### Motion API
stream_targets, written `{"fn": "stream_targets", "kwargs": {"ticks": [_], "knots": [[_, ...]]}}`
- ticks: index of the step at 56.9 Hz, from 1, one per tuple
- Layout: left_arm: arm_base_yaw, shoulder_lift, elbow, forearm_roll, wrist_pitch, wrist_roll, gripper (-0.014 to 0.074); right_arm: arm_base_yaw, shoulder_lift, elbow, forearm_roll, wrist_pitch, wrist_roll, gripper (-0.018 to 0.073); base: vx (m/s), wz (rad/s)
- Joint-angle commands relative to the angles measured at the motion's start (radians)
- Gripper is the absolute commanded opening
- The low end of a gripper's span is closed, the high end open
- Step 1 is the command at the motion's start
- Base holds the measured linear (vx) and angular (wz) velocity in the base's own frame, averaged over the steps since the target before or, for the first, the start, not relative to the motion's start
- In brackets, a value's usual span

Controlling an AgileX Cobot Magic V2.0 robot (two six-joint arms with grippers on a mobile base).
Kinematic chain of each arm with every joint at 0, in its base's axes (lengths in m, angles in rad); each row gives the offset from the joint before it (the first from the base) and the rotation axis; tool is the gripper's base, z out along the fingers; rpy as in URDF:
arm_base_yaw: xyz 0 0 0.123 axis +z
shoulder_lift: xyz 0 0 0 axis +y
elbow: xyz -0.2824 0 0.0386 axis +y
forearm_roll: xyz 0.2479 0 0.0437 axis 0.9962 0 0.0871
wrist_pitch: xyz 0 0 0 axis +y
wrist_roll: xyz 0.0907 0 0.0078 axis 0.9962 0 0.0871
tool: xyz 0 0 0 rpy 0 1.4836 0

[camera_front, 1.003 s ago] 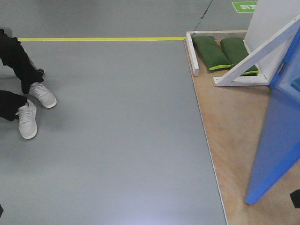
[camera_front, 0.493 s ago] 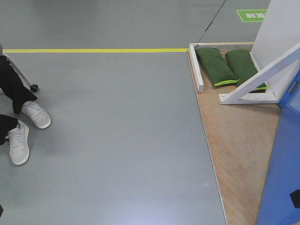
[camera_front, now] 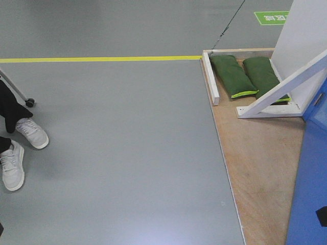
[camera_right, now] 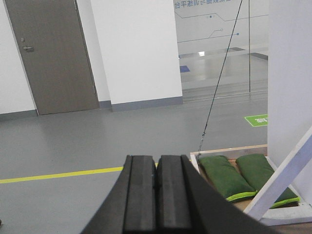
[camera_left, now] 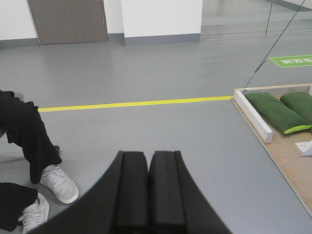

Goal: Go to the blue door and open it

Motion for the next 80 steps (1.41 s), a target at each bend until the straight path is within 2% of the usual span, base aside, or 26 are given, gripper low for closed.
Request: {"fn": "stream_targets", "kwargs": {"ticks": [1,14,25,39,51,62,74,80], "knots": [[-0.006,-0.012,-0.026,-0.003,-0.085,-0.007,0.0073,-0.006,0.013,0.003,-0.003,-0.083,-0.003,0.0012,0.04,-0.01],[-0.006,-0.012,-0.026,-0.003,-0.085,-0.007,0.0073,-0.006,0.013,0.003,-0.002,-0.083,-0.003,0.0012,0.01,0.00],[-0.006,-0.012,-0.026,-0.003,-0.085,-0.007,0.0073,-0.006,0.014,-0.009,0.036,-0.080,-0.003,0.0012,0.00,0.00],[-0.006,-0.012,-0.026,-0.003,-0.085,-0.007,0.0073,-0.006,0.106,-0.178,0.034,0.022,-0.003,0.0012,0.00,0.00],[-0.006,-0.012,-0.026,-0.003,-0.085,-0.007,0.0073,-0.006,0.249,-0.469,0.034,0.197,-0.003,0.0012,0.00,0.00],[-0.006,-0.012,-0.026,-0.003,-0.085,-0.007,0.0073,-0.006,0.472,-0.833,0.030,0.321,-0.003,0.0012,0.00,0.00],[-0.006,-0.012,-0.026,-0.003,-0.085,-0.007,0.0073,-0.006,0.654,-1.200,0.030,0.332,-0.003,0.0012,0.00,0.00],[-0.006,-0.012,-0.026,-0.003,-0.085,-0.007,0.0073,-0.002,0.708,-1.332,0.030,0.317,-0.003,0.0012,0.00,0.00]]}}
